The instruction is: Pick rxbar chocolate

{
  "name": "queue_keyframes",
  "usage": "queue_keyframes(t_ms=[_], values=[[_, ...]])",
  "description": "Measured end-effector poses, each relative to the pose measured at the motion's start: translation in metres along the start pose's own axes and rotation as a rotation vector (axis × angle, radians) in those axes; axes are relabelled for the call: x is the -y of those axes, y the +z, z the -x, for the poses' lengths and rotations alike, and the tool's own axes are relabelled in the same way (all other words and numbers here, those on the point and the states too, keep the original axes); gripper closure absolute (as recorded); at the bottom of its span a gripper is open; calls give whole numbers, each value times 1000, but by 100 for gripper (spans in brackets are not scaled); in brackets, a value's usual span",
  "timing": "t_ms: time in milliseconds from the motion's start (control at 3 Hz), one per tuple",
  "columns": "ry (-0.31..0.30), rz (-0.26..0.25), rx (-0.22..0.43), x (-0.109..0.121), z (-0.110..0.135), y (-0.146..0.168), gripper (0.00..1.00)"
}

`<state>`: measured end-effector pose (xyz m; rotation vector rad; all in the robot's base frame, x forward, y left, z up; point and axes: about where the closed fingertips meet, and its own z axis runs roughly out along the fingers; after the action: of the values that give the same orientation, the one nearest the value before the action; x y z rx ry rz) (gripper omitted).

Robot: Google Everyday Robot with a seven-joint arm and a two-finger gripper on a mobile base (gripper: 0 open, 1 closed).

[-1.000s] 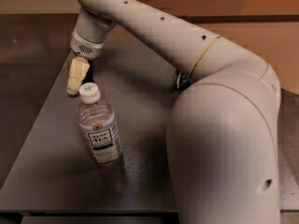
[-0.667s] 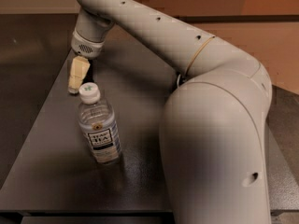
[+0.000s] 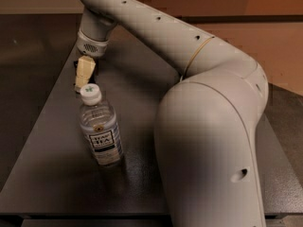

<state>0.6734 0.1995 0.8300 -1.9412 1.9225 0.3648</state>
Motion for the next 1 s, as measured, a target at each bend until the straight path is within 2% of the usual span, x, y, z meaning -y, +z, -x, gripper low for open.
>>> queue_keyframes(t_ms=[333, 1000], values=[[-2, 17, -14, 1, -4, 0, 21], [-10, 34, -14, -3, -5, -4, 67]])
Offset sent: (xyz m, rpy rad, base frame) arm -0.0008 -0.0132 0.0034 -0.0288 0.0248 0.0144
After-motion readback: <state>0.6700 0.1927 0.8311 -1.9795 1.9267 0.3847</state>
